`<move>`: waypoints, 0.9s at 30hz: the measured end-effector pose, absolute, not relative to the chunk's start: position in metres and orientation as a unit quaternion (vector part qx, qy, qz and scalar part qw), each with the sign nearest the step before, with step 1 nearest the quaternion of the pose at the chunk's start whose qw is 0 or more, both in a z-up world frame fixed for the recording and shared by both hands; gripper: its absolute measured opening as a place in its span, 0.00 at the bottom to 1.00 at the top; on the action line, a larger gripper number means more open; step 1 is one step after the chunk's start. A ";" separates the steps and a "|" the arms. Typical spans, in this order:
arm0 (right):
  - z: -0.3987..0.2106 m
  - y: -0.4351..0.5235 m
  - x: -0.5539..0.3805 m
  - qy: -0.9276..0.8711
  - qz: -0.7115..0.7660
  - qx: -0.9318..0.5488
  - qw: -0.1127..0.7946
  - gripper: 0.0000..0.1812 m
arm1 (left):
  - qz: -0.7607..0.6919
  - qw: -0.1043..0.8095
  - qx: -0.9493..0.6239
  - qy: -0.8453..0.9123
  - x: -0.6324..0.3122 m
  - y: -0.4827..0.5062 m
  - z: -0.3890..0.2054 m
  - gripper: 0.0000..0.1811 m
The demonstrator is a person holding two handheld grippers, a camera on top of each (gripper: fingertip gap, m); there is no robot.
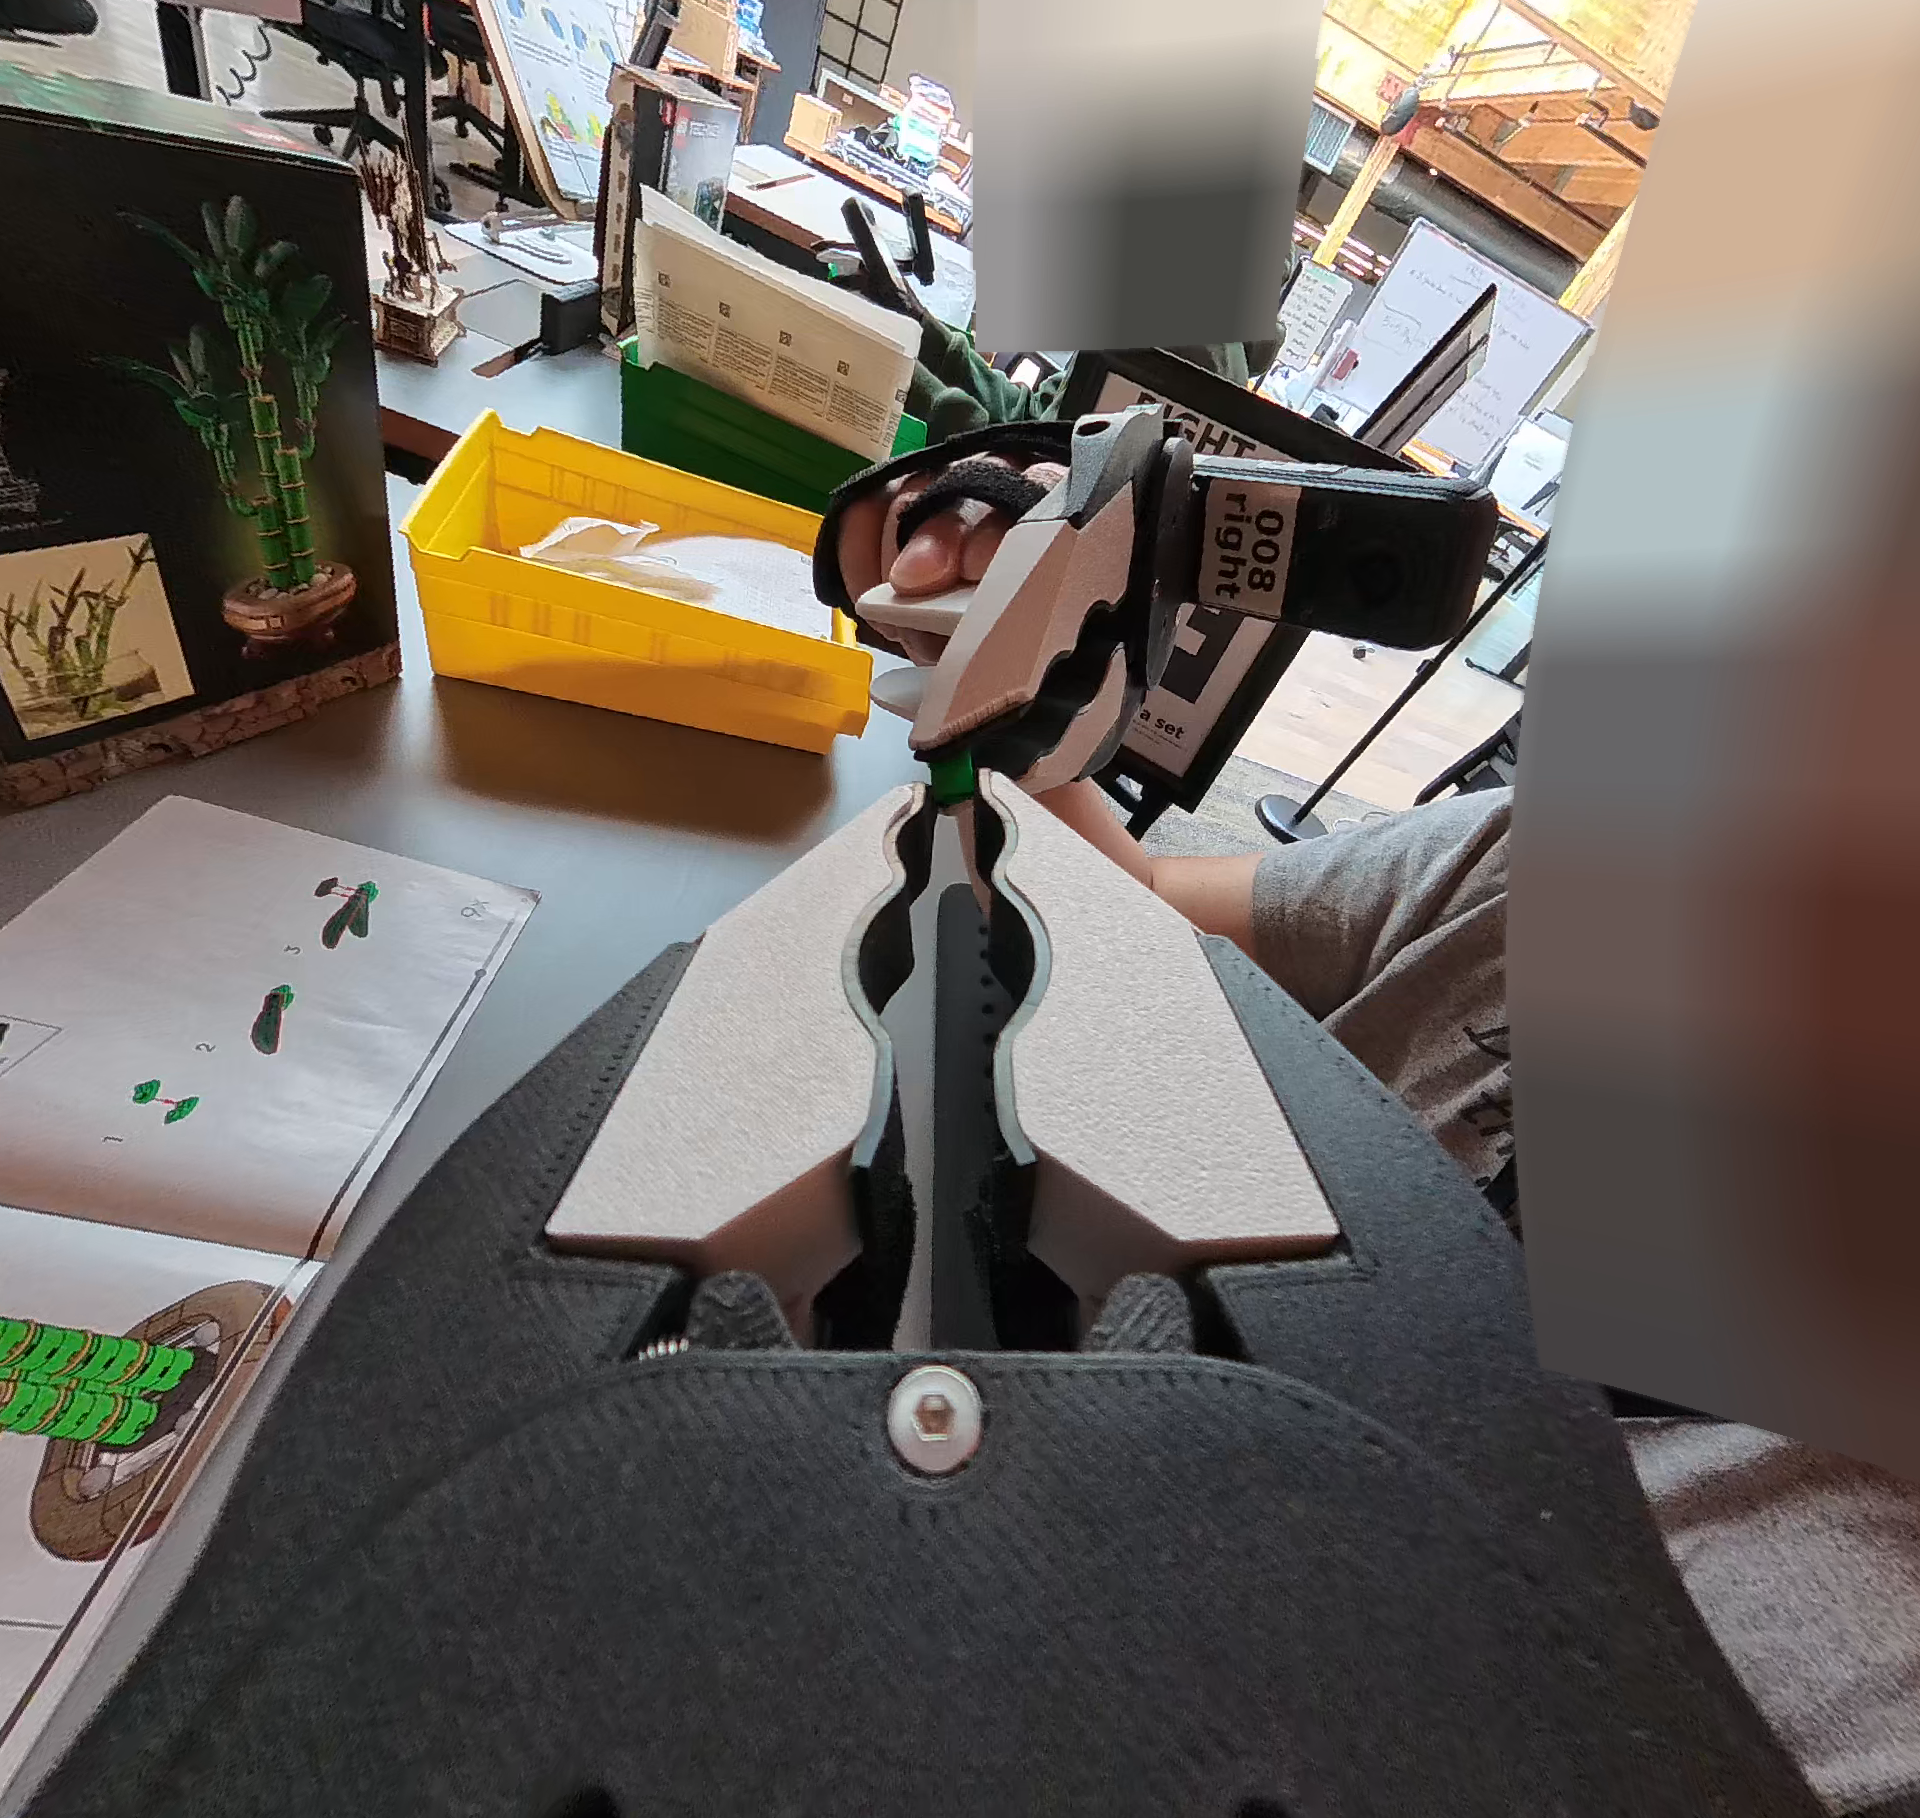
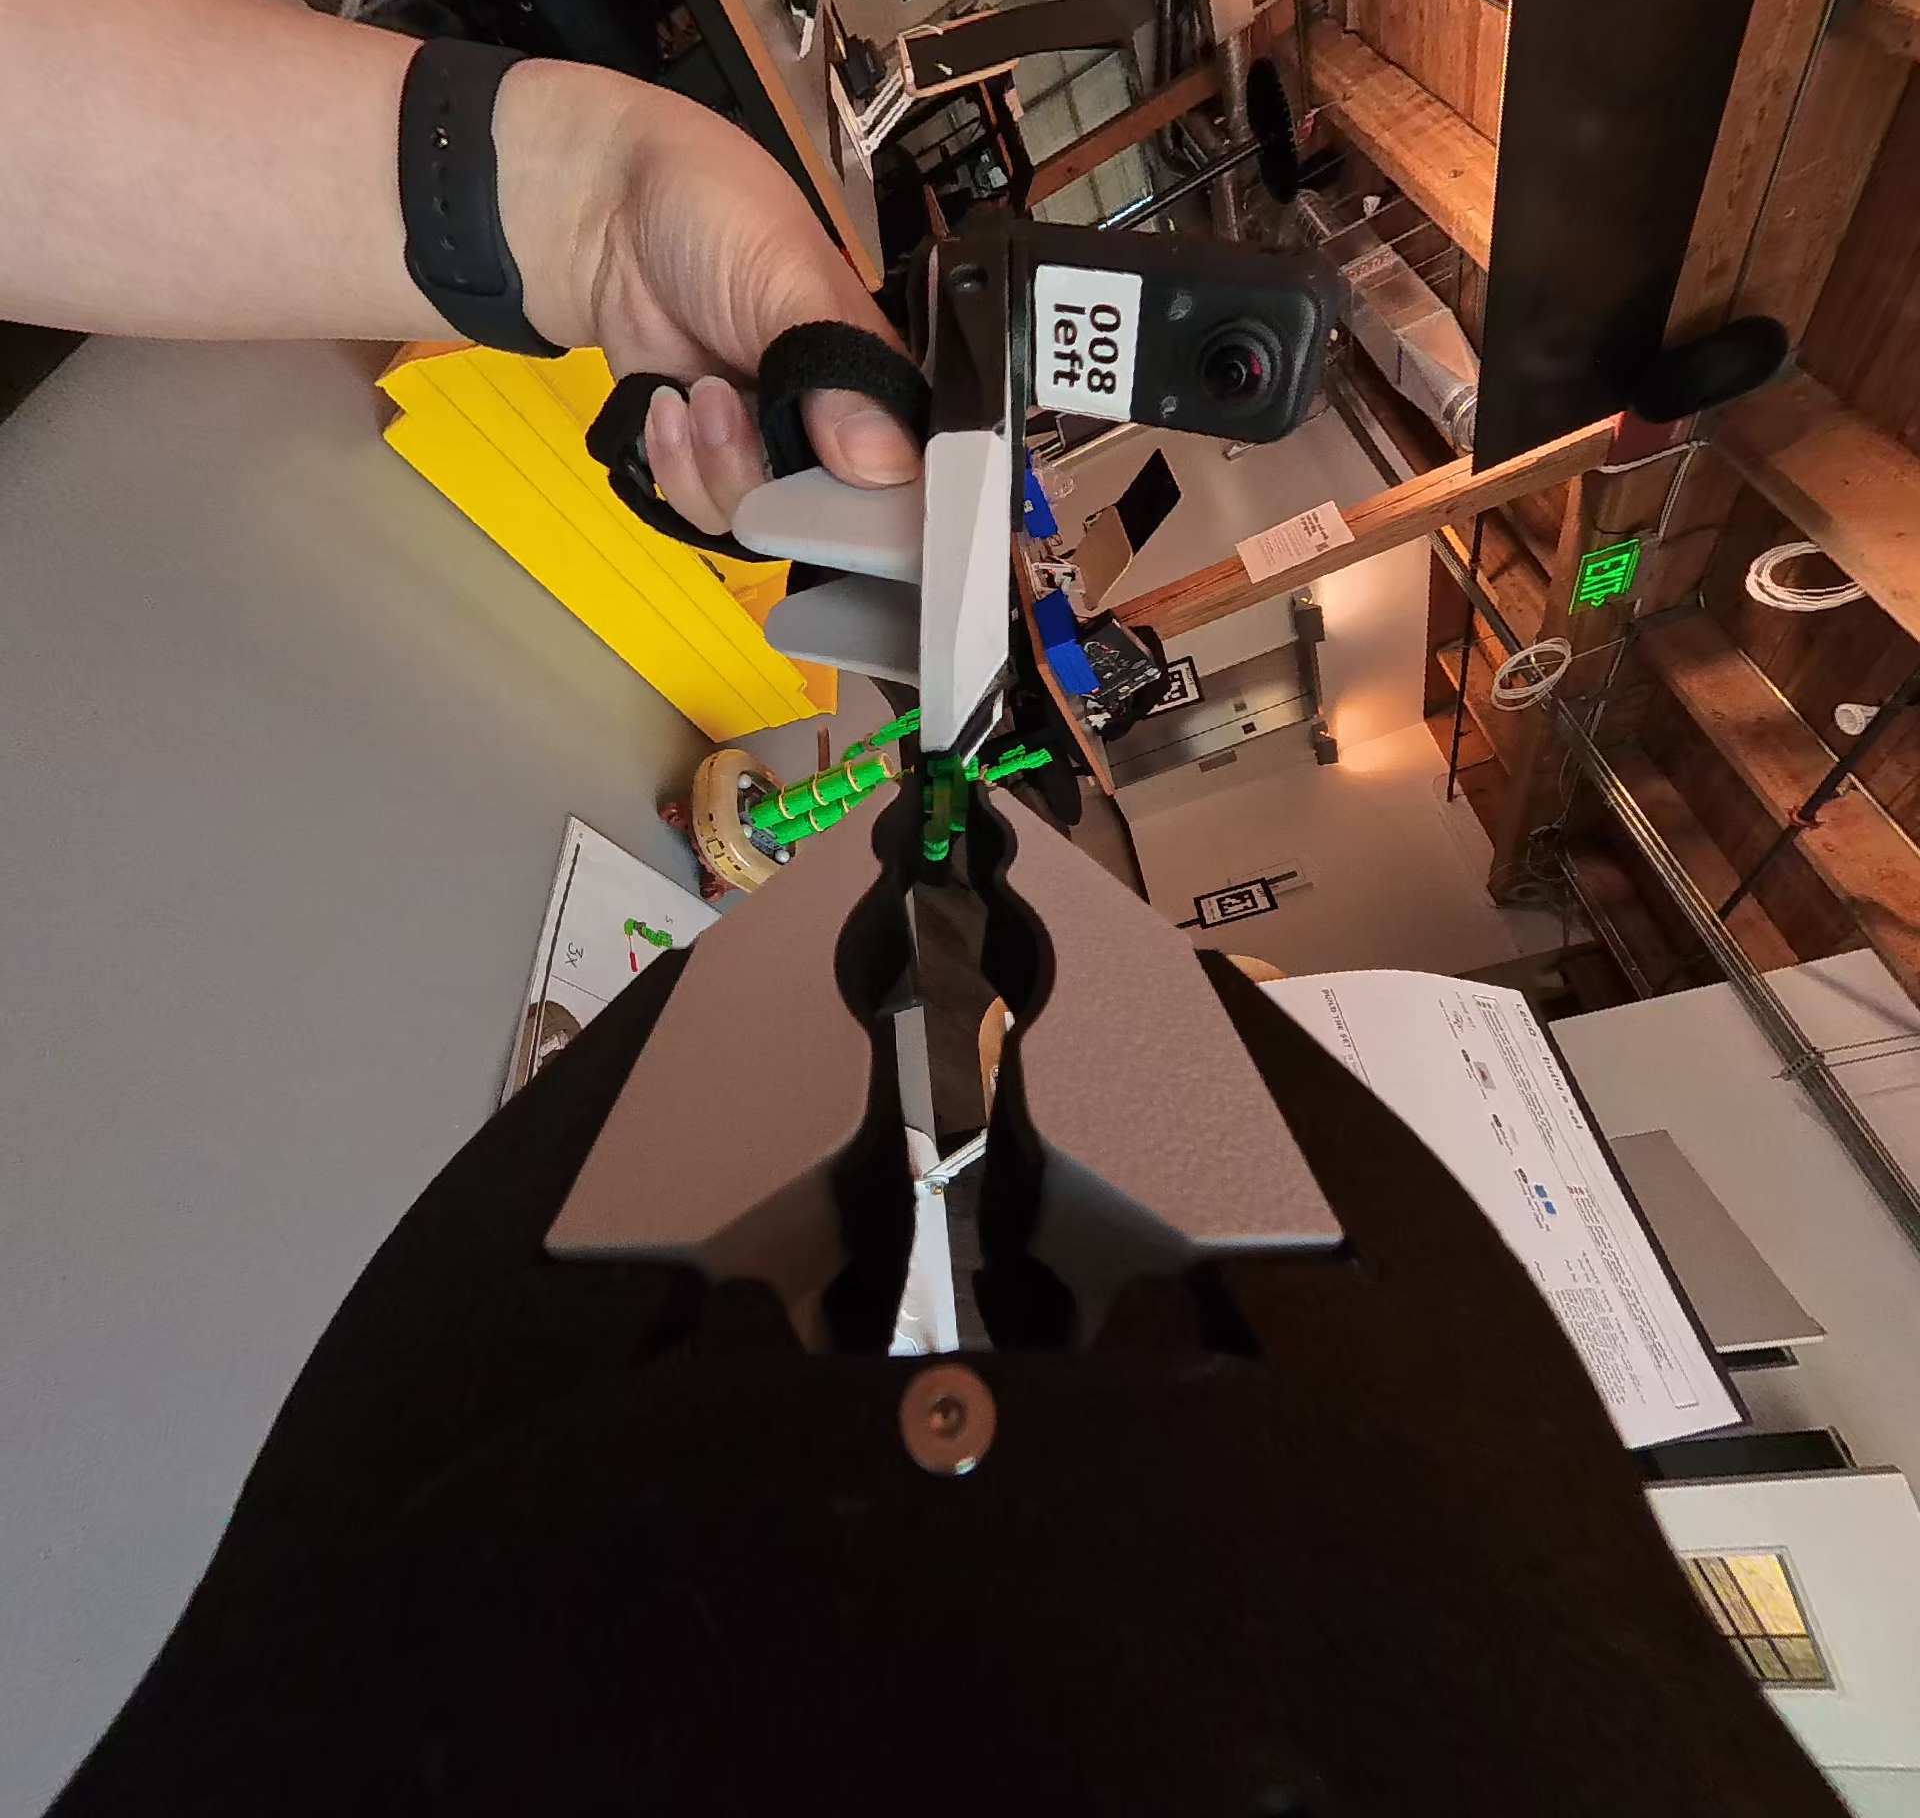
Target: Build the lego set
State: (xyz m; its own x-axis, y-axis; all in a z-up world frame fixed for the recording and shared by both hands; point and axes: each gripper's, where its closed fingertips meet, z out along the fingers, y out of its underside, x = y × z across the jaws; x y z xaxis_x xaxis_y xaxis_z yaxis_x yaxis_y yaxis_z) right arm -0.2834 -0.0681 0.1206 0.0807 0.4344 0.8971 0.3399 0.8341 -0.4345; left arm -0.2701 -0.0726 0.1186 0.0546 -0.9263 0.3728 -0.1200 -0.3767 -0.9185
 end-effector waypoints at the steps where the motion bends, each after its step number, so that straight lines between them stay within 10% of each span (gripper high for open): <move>1: 0.120 -0.067 -0.284 -0.678 0.034 -0.287 0.676 0.03 | -0.544 0.369 -0.627 0.418 -0.270 -0.072 0.118 0.03; 27: 0.110 -0.035 -0.294 -0.649 -0.110 -0.375 0.652 0.04 | -0.421 0.415 -0.715 0.373 -0.284 -0.035 0.098 0.03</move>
State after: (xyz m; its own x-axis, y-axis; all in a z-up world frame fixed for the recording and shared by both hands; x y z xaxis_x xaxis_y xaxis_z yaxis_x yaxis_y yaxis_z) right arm -0.2939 -0.0352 0.1099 0.1321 0.3429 0.9300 0.6309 0.6946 -0.3457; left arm -0.2845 -0.0351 0.0983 0.3669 -0.8827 0.2937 -0.1839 -0.3784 -0.9072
